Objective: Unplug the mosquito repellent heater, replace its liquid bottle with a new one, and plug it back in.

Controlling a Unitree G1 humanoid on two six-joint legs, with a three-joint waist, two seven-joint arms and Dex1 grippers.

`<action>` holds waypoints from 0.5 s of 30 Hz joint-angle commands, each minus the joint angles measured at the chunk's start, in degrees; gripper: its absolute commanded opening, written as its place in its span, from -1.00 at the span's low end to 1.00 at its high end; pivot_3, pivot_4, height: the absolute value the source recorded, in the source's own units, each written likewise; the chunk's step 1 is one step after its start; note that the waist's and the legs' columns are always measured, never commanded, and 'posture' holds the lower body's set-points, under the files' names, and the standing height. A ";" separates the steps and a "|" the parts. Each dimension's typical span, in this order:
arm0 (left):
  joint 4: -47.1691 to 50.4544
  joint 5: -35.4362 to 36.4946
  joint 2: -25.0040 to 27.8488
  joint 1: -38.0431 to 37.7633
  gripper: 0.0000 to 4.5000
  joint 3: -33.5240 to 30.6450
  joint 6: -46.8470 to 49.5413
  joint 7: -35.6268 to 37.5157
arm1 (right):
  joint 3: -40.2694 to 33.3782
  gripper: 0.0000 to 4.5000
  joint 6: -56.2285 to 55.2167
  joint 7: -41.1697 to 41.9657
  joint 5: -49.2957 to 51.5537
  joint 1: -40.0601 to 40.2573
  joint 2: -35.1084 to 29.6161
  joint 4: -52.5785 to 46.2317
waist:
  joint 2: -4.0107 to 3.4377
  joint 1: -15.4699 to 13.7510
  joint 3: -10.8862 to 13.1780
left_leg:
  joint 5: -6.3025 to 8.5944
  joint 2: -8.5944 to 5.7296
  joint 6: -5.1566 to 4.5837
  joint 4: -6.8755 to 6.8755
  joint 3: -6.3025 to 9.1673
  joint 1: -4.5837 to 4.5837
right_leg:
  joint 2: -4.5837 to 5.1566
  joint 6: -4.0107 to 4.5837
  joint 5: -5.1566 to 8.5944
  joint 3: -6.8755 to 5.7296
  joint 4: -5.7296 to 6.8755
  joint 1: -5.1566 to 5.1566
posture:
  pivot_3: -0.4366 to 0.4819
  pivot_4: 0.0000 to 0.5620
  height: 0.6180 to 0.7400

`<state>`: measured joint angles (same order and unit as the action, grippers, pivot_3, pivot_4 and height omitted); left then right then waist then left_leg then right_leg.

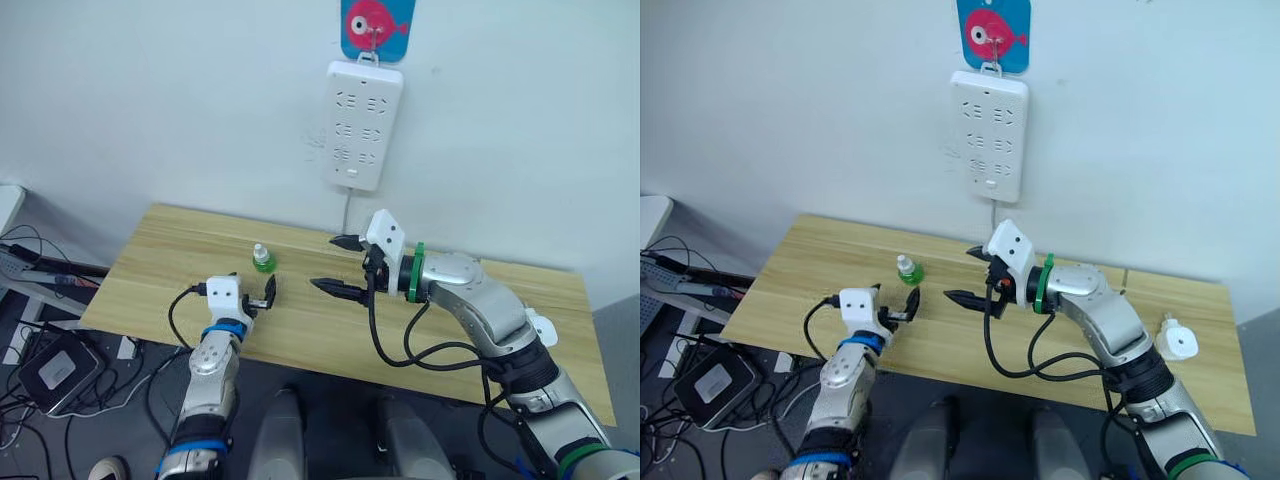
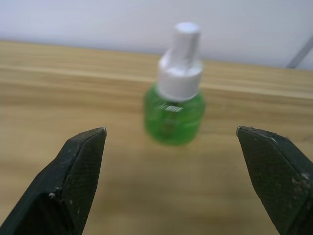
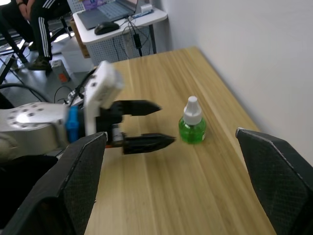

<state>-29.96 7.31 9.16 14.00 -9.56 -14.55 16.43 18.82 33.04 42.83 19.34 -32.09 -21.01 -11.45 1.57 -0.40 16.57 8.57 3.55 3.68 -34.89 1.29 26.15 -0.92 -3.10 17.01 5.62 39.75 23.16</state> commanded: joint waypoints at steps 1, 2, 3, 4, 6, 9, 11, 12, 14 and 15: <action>-9.20 -0.19 1.66 4.80 1.00 -1.03 -5.49 0.37 | -1.32 0.96 2.30 0.76 1.23 0.75 -1.34 -5.21 | 0.01 0.33 0.06 | 0.01 0.00 0.01 0.02 0.02 0.00 | 0.00 0.00 0.00 -0.04 0.01 0.01 | 0.06 0.23 1.00; -12.19 -0.40 2.32 6.52 1.00 -1.25 -6.81 0.30 | -1.81 0.96 3.15 0.46 1.43 0.86 -1.64 -5.80 | 0.03 0.47 0.10 | 0.01 0.00 0.01 0.04 0.05 0.00 | -0.01 -0.01 0.00 -0.07 0.03 0.01 | 0.05 0.23 1.00; -14.92 -0.62 2.90 8.03 1.00 -1.16 -8.14 0.61 | -2.32 0.96 4.00 0.24 1.64 0.87 -1.90 -6.23 | 0.05 0.63 0.13 | 0.01 0.02 0.01 0.05 0.09 0.00 | -0.03 -0.02 0.01 -0.10 0.04 0.02 | 0.04 0.23 1.00; -17.30 -0.84 3.31 9.35 1.00 -0.97 -9.36 0.83 | -2.83 0.96 4.66 0.19 1.79 0.82 -2.21 -6.50 | 0.02 0.74 0.17 | 0.01 0.03 0.01 0.06 0.10 0.00 | -0.05 -0.02 0.02 -0.11 0.05 0.03 | 0.02 0.23 1.00; -21.52 -1.03 3.97 11.72 1.00 -0.91 -11.28 0.76 | -3.49 0.96 5.51 0.19 1.69 0.81 -2.79 -6.90 | 0.04 0.90 0.32 | 0.01 0.02 0.02 0.08 0.09 0.00 | -0.05 -0.03 0.02 -0.10 0.06 0.03 | -0.01 0.24 1.00; -26.75 -1.23 4.80 14.61 1.00 -1.11 -13.53 0.45 | -4.32 0.96 6.94 -0.31 1.81 1.02 -3.16 -7.82 | 0.07 1.02 0.48 | 0.01 0.00 0.02 0.06 0.03 0.00 | -0.01 -0.06 0.03 -0.06 0.05 0.03 | -0.02 0.23 1.00; -29.41 -1.49 4.98 15.94 1.00 -0.93 -14.60 0.85 | -4.63 0.96 7.89 -0.60 1.99 1.11 -3.08 -8.54 | 0.12 1.21 0.69 | 0.01 0.01 0.02 0.06 0.04 0.00 | -0.01 -0.06 0.03 -0.07 0.05 0.03 | -0.03 0.23 1.00; -30.38 -1.38 4.96 16.41 1.00 -0.97 -15.00 1.22 | -4.62 0.96 8.27 -0.73 1.93 1.17 -3.03 -8.96 | 0.14 1.39 0.81 | 0.01 0.01 0.02 0.06 0.05 0.00 | -0.02 -0.06 0.03 -0.08 0.05 0.03 | -0.03 0.23 1.00; -31.67 -1.08 4.66 17.15 1.00 -0.87 -15.77 2.53 | -4.93 0.96 8.89 -0.86 1.93 1.23 -3.06 -9.50 | 0.19 1.52 0.86 | 0.01 0.01 0.02 0.07 0.05 0.01 | -0.02 -0.06 0.03 -0.09 0.05 0.03 | -0.02 0.22 1.00; -32.20 -0.97 4.53 17.48 0.83 -0.81 -16.12 3.26 | -5.13 1.00 9.22 -0.97 1.98 1.18 -3.02 -9.64 | 0.21 1.54 0.89 | 0.02 0.00 0.03 0.07 0.05 0.02 | -0.02 -0.06 0.03 -0.10 0.04 0.03 | -0.02 0.22 1.00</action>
<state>-61.62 6.31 13.73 30.78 -10.38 -28.65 18.41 15.02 42.07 42.17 20.02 -30.93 -24.02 -18.30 1.78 1.14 17.45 8.59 3.56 3.71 -34.82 1.34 26.19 -0.94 -3.17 17.05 5.53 39.78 23.20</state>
